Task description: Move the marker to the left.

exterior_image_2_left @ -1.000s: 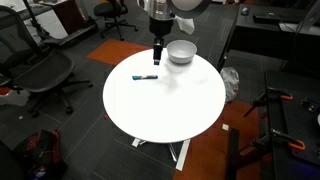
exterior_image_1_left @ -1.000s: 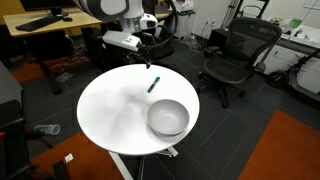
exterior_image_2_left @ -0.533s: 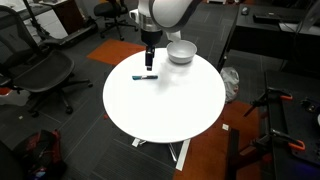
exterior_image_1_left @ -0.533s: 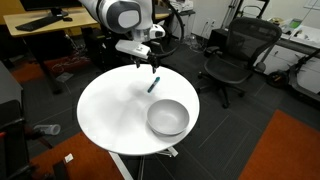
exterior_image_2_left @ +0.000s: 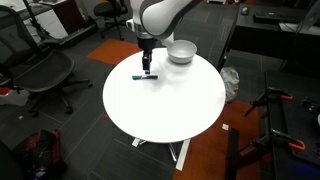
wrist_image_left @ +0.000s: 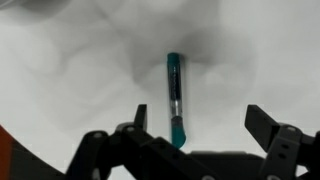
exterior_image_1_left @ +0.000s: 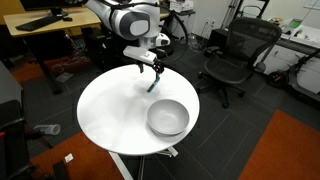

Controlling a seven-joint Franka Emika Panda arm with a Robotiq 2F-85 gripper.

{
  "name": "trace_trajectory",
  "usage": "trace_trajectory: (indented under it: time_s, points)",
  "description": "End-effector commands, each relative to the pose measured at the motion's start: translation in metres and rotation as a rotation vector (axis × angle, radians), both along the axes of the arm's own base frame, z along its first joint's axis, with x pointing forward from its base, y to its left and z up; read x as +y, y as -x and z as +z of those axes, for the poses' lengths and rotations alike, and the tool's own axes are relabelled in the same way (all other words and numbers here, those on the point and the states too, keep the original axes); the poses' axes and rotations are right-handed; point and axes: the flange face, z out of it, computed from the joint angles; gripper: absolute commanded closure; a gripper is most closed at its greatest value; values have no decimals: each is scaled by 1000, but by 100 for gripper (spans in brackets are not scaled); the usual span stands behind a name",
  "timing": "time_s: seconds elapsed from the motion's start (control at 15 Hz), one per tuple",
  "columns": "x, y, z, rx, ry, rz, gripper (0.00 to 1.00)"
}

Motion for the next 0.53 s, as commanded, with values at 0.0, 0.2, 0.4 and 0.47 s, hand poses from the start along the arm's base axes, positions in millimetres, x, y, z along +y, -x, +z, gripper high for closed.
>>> trace_trajectory:
  time_s: [0.0,0.2,0.4,0.47]
  points:
    - [-2,-14,-7,28,6,22,0]
    - [1,-18,-19,38,0,21,0]
    - [5,-19,-32,41,-7,24,0]
    - [7,-20,-37,42,-8,24,0]
